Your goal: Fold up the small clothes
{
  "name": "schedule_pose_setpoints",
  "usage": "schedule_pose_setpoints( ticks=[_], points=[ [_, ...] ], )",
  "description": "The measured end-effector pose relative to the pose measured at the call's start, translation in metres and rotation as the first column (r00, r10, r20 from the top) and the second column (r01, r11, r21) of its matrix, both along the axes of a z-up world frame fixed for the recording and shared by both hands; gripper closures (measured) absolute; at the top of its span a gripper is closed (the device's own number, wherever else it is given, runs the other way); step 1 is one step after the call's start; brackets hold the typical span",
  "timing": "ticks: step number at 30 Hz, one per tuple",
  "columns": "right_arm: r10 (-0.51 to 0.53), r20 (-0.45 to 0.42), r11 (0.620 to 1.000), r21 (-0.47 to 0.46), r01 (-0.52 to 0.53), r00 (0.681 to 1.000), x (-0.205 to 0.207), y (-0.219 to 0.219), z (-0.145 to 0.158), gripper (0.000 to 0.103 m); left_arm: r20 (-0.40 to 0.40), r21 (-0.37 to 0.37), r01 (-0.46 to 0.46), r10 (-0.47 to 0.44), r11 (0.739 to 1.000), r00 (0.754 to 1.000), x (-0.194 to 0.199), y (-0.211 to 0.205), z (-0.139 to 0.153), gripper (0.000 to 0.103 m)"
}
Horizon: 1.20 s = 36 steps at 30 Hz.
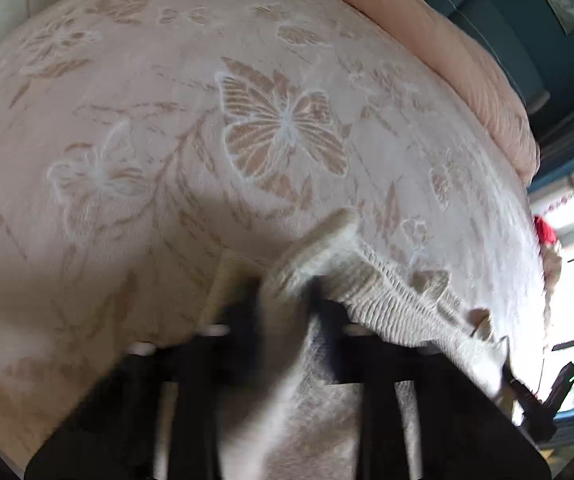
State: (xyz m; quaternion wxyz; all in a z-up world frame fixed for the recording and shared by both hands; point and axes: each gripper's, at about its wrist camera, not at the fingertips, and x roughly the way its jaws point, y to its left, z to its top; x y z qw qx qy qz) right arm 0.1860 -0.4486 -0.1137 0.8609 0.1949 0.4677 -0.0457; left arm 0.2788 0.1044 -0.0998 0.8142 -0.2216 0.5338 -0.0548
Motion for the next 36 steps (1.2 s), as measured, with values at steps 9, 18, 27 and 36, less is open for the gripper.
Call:
schedule_pose_setpoints(
  ticks=[9,18,27,36],
  points=[
    [-0.109,-0.005,0.994,0.01,0.109,0.994,-0.005,-0.03,-0.002,0.091,0.087,0.086,0.038,-0.046,0.996,0.995,0.014,-0.027,0.026,0.09],
    [-0.059,0.159,0.997,-0.049,0.068,0.986,-0.053,0.027,0.061,0.074,0.205,0.189,-0.006,-0.033,0.982,0.978,-0.036,-0.032,0.06,0.08],
    [0.093,0.013,0.994,0.048,-0.093,0.996,-0.051,0.087,-0.022,0.096,0.043,0.175,0.129,-0.139,0.976,0.989,-0.078,-0.076,0.002,0.066],
    [-0.098,0.005,0.995,0.023,0.098,0.995,-0.131,0.009,0.008,0.092,0.082,0.083,0.089,-0.096,0.993,0.992,-0.094,-0.051,0.01,0.066]
  ],
)
